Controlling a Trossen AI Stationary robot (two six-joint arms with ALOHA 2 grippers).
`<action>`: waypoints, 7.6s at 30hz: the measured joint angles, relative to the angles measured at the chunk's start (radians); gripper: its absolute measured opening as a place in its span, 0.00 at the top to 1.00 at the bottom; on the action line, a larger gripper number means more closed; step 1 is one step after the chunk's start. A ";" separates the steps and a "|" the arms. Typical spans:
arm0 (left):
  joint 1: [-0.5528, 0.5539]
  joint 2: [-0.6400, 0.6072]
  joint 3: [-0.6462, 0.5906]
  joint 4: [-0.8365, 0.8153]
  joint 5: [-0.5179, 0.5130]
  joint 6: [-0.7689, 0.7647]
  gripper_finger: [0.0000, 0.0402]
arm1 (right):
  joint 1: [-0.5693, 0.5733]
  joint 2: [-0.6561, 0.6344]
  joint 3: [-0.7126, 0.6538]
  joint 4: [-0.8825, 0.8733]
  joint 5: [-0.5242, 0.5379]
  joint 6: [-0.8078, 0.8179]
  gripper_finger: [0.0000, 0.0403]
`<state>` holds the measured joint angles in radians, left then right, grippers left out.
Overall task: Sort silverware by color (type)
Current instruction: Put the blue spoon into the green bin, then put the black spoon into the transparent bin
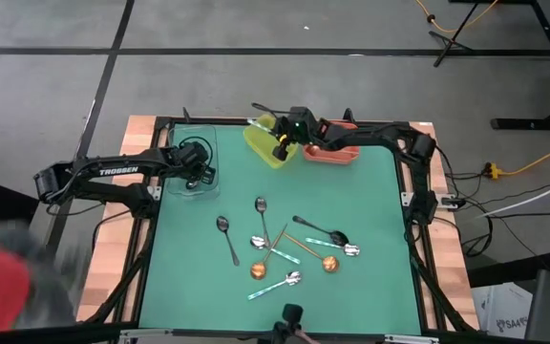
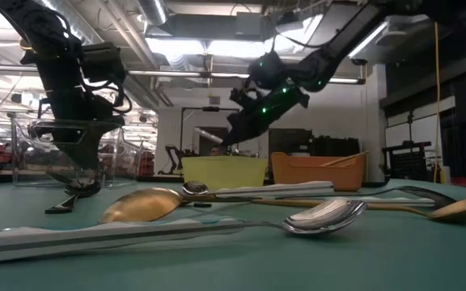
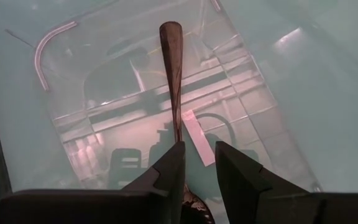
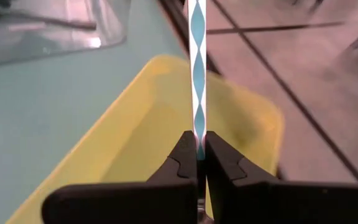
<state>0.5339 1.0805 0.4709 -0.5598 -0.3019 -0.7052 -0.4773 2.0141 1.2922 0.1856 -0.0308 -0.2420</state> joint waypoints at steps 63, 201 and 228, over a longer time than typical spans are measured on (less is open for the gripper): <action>0.000 0.000 0.000 0.000 0.000 -0.001 0.79 | -0.001 0.048 -0.001 -0.063 0.012 0.001 0.78; -0.803 0.680 0.543 -0.158 0.258 0.916 0.99 | 0.544 -0.631 -0.002 -1.168 0.024 0.032 0.78; -0.740 0.673 1.081 -0.304 0.093 0.627 1.00 | 0.544 -0.912 -0.385 -1.047 0.152 0.219 0.78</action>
<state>-0.2064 1.7531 1.5515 -0.8635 -0.2085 -0.0784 0.0662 1.1023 0.9074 -0.8618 0.1215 -0.0235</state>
